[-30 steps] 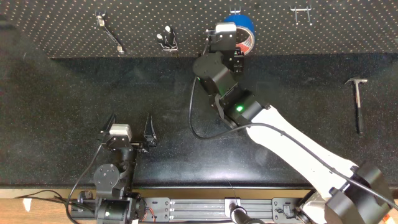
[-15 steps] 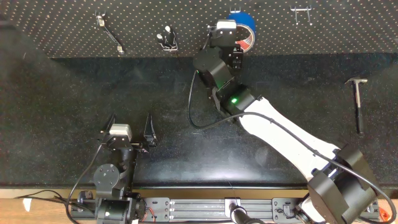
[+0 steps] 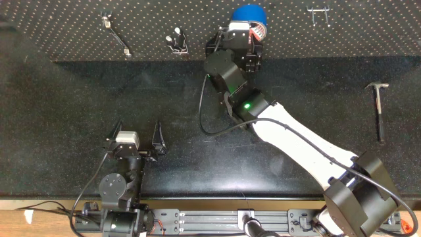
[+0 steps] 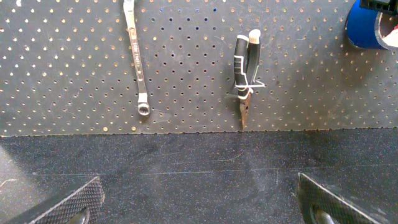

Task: Place Tools Onto Pegboard

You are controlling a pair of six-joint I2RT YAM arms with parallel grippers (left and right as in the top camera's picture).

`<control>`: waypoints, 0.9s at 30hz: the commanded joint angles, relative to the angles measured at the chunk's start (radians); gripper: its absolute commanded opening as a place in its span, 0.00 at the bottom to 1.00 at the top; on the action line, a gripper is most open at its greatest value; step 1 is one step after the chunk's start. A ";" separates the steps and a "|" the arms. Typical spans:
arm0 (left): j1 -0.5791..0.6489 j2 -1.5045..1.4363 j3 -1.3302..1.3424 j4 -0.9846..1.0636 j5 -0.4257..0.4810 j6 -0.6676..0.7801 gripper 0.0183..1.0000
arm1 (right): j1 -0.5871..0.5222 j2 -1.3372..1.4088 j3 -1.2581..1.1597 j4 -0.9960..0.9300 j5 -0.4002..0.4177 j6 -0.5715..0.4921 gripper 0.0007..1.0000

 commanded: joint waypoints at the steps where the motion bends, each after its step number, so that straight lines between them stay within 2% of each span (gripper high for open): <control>1: -0.004 -0.008 -0.002 -0.006 -0.014 0.009 1.00 | 0.000 -0.002 0.006 -0.060 -0.020 0.001 0.91; 5: -0.004 -0.008 -0.002 -0.006 -0.014 0.009 1.00 | 0.002 -0.081 0.006 -0.199 -0.064 0.001 0.91; 9: -0.004 -0.007 -0.002 -0.006 -0.014 0.009 1.00 | -0.003 -0.203 0.006 -0.422 -0.079 0.001 0.92; 11: -0.004 -0.008 -0.002 -0.006 -0.014 0.009 1.00 | -0.040 -0.281 0.004 -0.566 -0.220 0.001 0.92; 12: -0.004 -0.008 -0.002 -0.006 -0.014 0.009 1.00 | -0.061 -0.307 0.004 -0.609 -0.264 0.001 0.92; 14: -0.004 -0.008 -0.002 -0.006 -0.014 0.009 1.00 | -0.144 -0.393 0.004 -0.711 -0.402 0.001 0.92; 15: -0.004 -0.008 -0.002 -0.006 -0.014 0.009 1.00 | -0.187 -0.425 0.004 -0.779 -0.438 0.001 0.92; 17: -0.004 -0.007 -0.002 -0.006 -0.014 0.009 1.00 | -0.280 -0.456 0.004 -0.900 -0.454 0.001 0.92; 19: -0.004 -0.007 -0.002 -0.006 -0.014 0.009 1.00 | -0.452 -0.469 0.004 -1.052 -0.460 -0.001 0.92; 20: -0.004 -0.007 -0.002 -0.006 -0.014 0.009 1.00 | -0.533 -0.469 0.003 -1.117 -0.476 -0.042 0.92; 23: -0.004 -0.007 -0.002 -0.006 -0.014 0.009 1.00 | -0.792 -0.462 -0.010 -1.238 -0.648 -0.443 0.92; 24: -0.004 -0.008 -0.002 -0.006 -0.014 0.009 1.00 | -0.859 -0.454 -0.016 -1.238 -0.667 -0.504 0.92; 27: -0.004 -0.008 -0.002 -0.006 -0.014 0.009 1.00 | -1.029 -0.392 -0.020 -1.252 -0.673 -0.587 0.92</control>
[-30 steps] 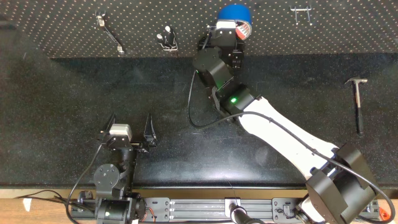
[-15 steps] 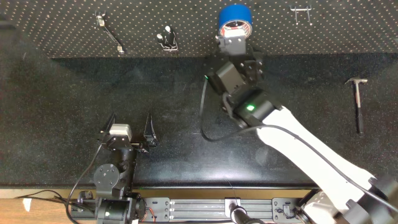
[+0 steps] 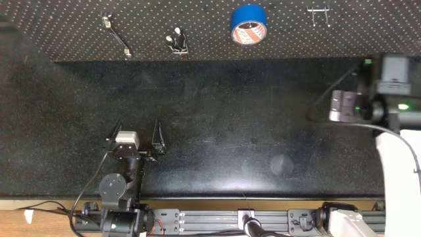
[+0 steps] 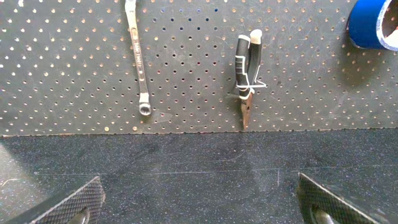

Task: Place Tools Onto Pegboard

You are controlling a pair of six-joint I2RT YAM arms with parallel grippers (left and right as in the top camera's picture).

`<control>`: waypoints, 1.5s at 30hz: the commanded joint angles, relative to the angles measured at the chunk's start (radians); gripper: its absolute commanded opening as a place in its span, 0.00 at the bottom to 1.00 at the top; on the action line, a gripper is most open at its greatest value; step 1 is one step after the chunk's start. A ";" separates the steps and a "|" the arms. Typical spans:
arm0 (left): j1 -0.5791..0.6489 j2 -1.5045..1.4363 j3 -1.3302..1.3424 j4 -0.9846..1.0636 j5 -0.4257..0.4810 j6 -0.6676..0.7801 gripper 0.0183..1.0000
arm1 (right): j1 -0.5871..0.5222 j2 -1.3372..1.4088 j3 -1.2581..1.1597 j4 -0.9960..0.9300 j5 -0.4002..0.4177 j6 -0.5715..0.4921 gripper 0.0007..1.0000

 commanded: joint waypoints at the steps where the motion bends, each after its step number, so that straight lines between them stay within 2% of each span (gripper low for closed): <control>1: -0.004 -0.008 -0.002 -0.006 -0.011 0.009 1.00 | -0.208 0.097 -0.016 -0.014 -0.063 -0.234 0.92; 4: -0.004 -0.008 -0.002 -0.006 -0.011 0.009 1.00 | -0.304 0.209 -0.016 -0.010 -0.070 -0.308 0.92; 6: -0.004 -0.007 -0.002 -0.006 -0.011 0.009 1.00 | -0.341 0.277 -0.016 0.023 -0.070 -0.319 0.92; 9: -0.004 -0.008 -0.002 -0.006 -0.011 0.009 1.00 | -0.399 0.385 -0.016 0.087 -0.164 -0.441 0.92; 15: -0.004 -0.007 -0.002 -0.006 -0.011 0.009 1.00 | -0.477 0.483 -0.016 0.127 -0.158 -0.602 0.92; 17: -0.004 -0.008 -0.002 -0.006 -0.011 0.009 0.99 | -0.478 0.506 -0.016 0.163 -0.109 -0.602 0.92; 33: -0.004 -0.008 -0.002 -0.006 -0.011 0.009 1.00 | -0.476 0.608 -0.016 0.261 -0.109 -0.602 0.92; 34: -0.004 -0.008 -0.002 -0.006 -0.011 0.009 1.00 | -0.476 0.610 -0.016 0.261 -0.109 -0.602 0.89; 37: -0.004 -0.008 -0.002 -0.006 -0.011 0.009 1.00 | -0.475 0.621 -0.016 0.261 -0.109 -0.602 0.53; 40: -0.004 -0.008 -0.002 -0.006 -0.011 0.009 1.00 | -0.476 0.621 -0.016 0.261 -0.109 -0.603 0.24; 41: -0.004 -0.008 -0.002 -0.006 -0.011 0.009 1.00 | -0.475 0.621 -0.016 0.261 -0.110 -0.603 0.18; 42: -0.004 -0.007 -0.002 -0.006 -0.011 0.009 1.00 | -0.475 0.621 -0.016 0.261 -0.110 -0.602 0.08; 45: -0.004 -0.008 -0.002 -0.006 -0.011 0.009 1.00 | -0.476 0.621 -0.016 0.262 -0.110 -0.602 0.07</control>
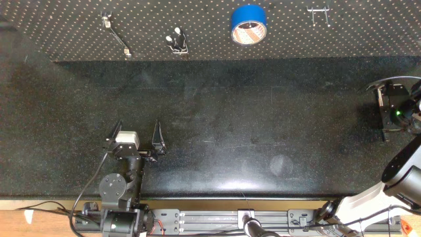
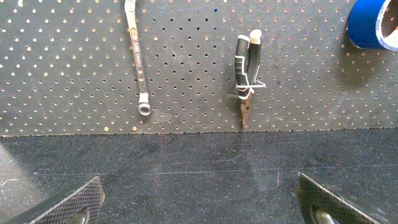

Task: Place Tools Onto Pegboard

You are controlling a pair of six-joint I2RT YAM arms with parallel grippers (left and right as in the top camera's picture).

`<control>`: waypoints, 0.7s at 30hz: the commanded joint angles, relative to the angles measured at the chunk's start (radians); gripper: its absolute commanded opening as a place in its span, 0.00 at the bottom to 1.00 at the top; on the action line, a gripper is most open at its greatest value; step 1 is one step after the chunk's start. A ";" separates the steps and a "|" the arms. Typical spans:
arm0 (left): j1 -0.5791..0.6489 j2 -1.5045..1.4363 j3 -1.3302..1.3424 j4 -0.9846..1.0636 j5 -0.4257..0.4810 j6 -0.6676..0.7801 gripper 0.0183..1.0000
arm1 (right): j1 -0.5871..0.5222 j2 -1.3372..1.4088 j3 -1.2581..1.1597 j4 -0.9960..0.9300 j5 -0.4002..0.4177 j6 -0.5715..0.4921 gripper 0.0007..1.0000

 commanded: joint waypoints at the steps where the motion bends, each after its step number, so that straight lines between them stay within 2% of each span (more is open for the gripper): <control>1: -0.004 -0.008 -0.002 -0.006 -0.011 0.009 1.00 | -0.002 0.009 -0.006 0.002 -0.017 0.001 0.07; 3: -0.004 -0.008 -0.002 -0.006 -0.011 0.009 1.00 | -0.003 -0.032 -0.006 0.007 -0.095 0.001 0.08; 7: -0.004 -0.008 -0.002 -0.006 -0.011 0.009 1.00 | 0.002 -0.294 -0.006 0.008 -0.430 0.006 0.07; 9: -0.004 -0.008 -0.002 -0.006 -0.011 0.009 1.00 | 0.044 -0.449 -0.006 0.009 -0.498 0.059 0.07; 13: -0.004 -0.007 -0.002 -0.006 -0.011 0.009 1.00 | 0.243 -0.621 -0.006 0.057 -0.496 0.192 0.07; 15: -0.004 -0.007 -0.002 -0.006 -0.011 0.009 1.00 | 0.396 -0.668 -0.006 0.168 -0.432 0.319 0.07; 19: -0.004 -0.007 -0.002 -0.006 -0.011 0.009 1.00 | 0.543 -0.644 -0.006 0.217 -0.345 0.396 0.07; 21: -0.004 -0.007 -0.002 -0.006 -0.011 0.009 1.00 | 0.561 -0.602 -0.006 0.217 -0.337 0.415 0.07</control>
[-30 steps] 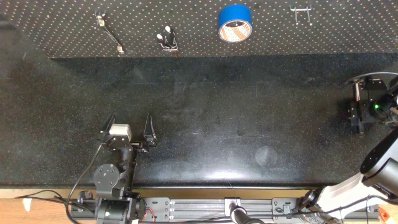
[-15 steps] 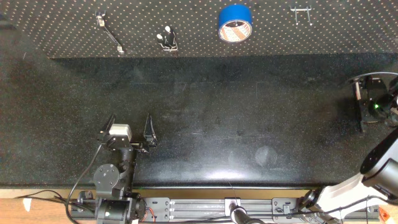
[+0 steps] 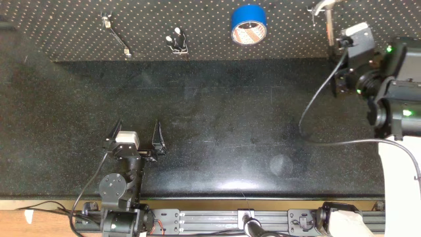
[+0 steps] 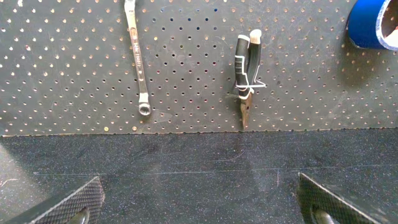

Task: Place Tools Onto Pegboard

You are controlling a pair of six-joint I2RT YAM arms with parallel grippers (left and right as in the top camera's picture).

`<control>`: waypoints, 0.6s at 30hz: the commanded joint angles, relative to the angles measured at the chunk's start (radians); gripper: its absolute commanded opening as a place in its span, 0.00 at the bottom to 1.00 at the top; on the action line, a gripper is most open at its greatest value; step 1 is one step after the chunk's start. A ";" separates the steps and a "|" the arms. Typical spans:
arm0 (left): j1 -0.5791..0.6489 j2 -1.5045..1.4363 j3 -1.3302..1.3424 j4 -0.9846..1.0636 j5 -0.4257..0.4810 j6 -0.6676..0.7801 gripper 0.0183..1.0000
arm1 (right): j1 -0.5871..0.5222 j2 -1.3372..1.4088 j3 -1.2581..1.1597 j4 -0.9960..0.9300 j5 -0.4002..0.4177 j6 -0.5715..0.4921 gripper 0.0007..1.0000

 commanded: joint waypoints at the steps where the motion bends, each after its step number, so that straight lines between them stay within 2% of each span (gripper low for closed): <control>1: -0.004 -0.008 -0.002 -0.006 -0.011 0.009 1.00 | 0.044 0.069 0.005 0.008 0.078 0.105 0.07; 3: -0.004 -0.008 -0.002 -0.006 -0.011 0.009 1.00 | 0.044 0.090 0.005 0.009 0.112 0.105 0.07; 18: -0.004 -0.007 -0.002 -0.006 -0.011 0.009 1.00 | 0.044 0.219 0.005 0.013 0.113 0.115 0.07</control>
